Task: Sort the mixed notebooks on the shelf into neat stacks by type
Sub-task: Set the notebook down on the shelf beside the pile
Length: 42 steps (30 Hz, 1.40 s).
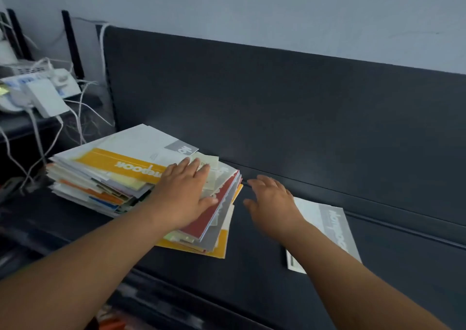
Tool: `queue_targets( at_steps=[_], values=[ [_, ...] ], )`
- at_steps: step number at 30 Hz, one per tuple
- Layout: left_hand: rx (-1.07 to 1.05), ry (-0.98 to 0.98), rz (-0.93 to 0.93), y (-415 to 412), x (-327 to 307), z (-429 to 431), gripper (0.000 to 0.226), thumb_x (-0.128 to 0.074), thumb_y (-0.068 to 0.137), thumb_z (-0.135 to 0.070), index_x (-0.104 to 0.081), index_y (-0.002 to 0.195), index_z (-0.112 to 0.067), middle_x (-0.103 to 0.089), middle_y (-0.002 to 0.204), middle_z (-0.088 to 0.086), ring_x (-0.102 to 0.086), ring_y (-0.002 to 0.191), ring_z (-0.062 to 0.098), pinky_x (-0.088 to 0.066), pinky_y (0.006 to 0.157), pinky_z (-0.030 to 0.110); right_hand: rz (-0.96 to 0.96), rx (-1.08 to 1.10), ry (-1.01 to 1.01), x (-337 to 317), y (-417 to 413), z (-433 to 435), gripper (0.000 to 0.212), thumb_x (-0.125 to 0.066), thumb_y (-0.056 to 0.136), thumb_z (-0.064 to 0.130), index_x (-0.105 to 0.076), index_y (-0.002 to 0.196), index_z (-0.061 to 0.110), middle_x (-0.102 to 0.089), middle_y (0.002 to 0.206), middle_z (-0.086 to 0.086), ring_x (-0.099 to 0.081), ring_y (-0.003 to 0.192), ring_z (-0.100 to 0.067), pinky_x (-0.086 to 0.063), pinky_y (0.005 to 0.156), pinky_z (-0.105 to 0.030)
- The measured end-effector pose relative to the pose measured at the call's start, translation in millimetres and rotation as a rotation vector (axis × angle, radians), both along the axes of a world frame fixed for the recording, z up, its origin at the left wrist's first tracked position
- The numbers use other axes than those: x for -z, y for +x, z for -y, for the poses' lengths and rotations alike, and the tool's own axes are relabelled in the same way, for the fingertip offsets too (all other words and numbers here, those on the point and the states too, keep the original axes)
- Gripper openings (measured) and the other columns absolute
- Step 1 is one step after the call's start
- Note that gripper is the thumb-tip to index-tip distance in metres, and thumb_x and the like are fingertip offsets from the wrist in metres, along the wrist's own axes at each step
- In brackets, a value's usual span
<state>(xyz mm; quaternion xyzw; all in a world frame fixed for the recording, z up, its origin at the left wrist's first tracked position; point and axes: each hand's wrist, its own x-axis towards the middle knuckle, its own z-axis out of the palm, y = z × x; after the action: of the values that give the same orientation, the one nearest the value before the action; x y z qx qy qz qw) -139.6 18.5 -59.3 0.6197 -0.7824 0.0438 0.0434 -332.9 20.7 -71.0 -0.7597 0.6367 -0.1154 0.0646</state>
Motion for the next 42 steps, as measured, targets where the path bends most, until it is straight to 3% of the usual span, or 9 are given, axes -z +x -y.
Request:
queue_targets(
  at_steps=[8, 13, 20, 23, 27, 31, 35, 39, 42],
  values=[
    [-0.140, 0.088, 0.055, 82, -5, 16, 0.075, -0.038, 0.094, -0.052, -0.006, 0.154, -0.021, -0.005, 0.162, 0.006, 0.001, 0.149, 0.026, -0.002, 0.119, 0.045, -0.010, -0.131, 0.018, -5, 78, 26, 0.054, -0.048, 0.099, 0.035, -0.033, 0.150, 0.021, -0.031, 0.156, 0.000, -0.029, 0.142, -0.023, -0.026, 0.116, -0.040],
    [-0.089, 0.016, 0.050, 99, 1, 19, 0.058, -0.041, 0.094, -0.040, -0.028, 0.148, -0.023, -0.030, 0.152, 0.001, -0.022, 0.141, 0.022, -0.016, 0.116, 0.041, 0.000, -0.151, 0.027, -2, 102, 35, 0.053, -0.049, 0.099, 0.032, -0.035, 0.149, 0.019, -0.035, 0.155, -0.002, -0.033, 0.141, -0.023, -0.029, 0.115, -0.036],
    [0.037, -0.237, -0.108, 96, 13, 28, 0.045, -0.027, 0.093, -0.036, -0.063, 0.118, -0.026, -0.065, 0.110, -0.004, -0.054, 0.105, 0.019, -0.040, 0.090, 0.035, 0.069, -0.141, 0.018, -1, 105, 33, 0.055, -0.050, 0.095, 0.017, -0.034, 0.149, 0.019, -0.040, 0.151, -0.002, -0.038, 0.136, -0.024, -0.035, 0.110, -0.033],
    [0.172, -0.334, -0.156, 86, 9, 28, 0.027, -0.042, 0.096, -0.023, -0.067, 0.104, -0.025, -0.067, 0.087, -0.007, -0.057, 0.083, 0.018, -0.035, 0.071, 0.030, 0.190, -0.100, -0.070, -4, 91, 28, 0.062, -0.055, 0.096, 0.019, -0.027, 0.152, 0.024, -0.030, 0.157, 0.003, -0.032, 0.141, -0.021, -0.032, 0.112, -0.032],
    [0.233, -0.383, -0.220, 54, -8, 16, 0.019, -0.047, 0.096, -0.019, -0.065, 0.103, -0.022, -0.066, 0.074, -0.004, -0.056, 0.065, 0.019, -0.030, 0.055, 0.029, 0.273, -0.036, -0.211, -13, 59, 20, 0.049, -0.058, 0.096, 0.025, -0.045, 0.143, 0.027, -0.042, 0.149, 0.006, -0.044, 0.132, -0.015, -0.037, 0.103, -0.022],
    [0.262, -0.336, -0.266, 10, -24, 8, 0.021, -0.042, 0.099, -0.023, -0.056, 0.114, -0.026, -0.067, 0.086, -0.005, -0.062, 0.074, 0.019, -0.045, 0.056, 0.030, 0.469, 0.077, -0.280, -22, 19, 5, 0.030, -0.058, 0.096, 0.023, -0.062, 0.126, 0.026, -0.060, 0.125, 0.005, -0.059, 0.109, -0.014, -0.045, 0.090, -0.022],
    [0.248, -0.371, -0.289, -27, -31, 9, 0.013, -0.041, 0.098, -0.019, -0.053, 0.100, -0.018, -0.058, 0.070, 0.000, -0.057, 0.064, 0.028, -0.044, 0.055, 0.036, 0.709, 0.279, -0.221, -29, -15, -11, 0.049, -0.059, 0.095, 0.028, -0.044, 0.142, 0.028, -0.055, 0.122, 0.012, -0.059, 0.103, -0.008, -0.044, 0.088, -0.023],
    [0.251, -0.394, -0.262, -73, -35, 8, 0.014, -0.038, 0.099, -0.023, -0.047, 0.089, -0.019, -0.040, 0.057, -0.003, -0.040, 0.053, 0.025, -0.018, 0.045, 0.033, 1.390, 0.259, 0.116, -34, -51, -30, 0.046, -0.062, 0.092, 0.036, -0.051, 0.131, 0.015, -0.065, 0.118, -0.005, -0.067, 0.105, -0.020, -0.053, 0.092, -0.035],
    [0.359, -0.363, -0.227, -109, -27, 1, 0.021, -0.036, 0.100, -0.029, -0.056, 0.105, -0.023, -0.063, 0.081, 0.000, -0.060, 0.075, 0.027, -0.034, 0.054, 0.033, 1.650, 0.185, 0.261, -36, -76, -40, 0.058, -0.064, 0.082, 0.048, -0.055, 0.126, 0.011, -0.066, 0.124, -0.013, -0.067, 0.108, -0.025, -0.052, 0.095, -0.040]
  ],
)
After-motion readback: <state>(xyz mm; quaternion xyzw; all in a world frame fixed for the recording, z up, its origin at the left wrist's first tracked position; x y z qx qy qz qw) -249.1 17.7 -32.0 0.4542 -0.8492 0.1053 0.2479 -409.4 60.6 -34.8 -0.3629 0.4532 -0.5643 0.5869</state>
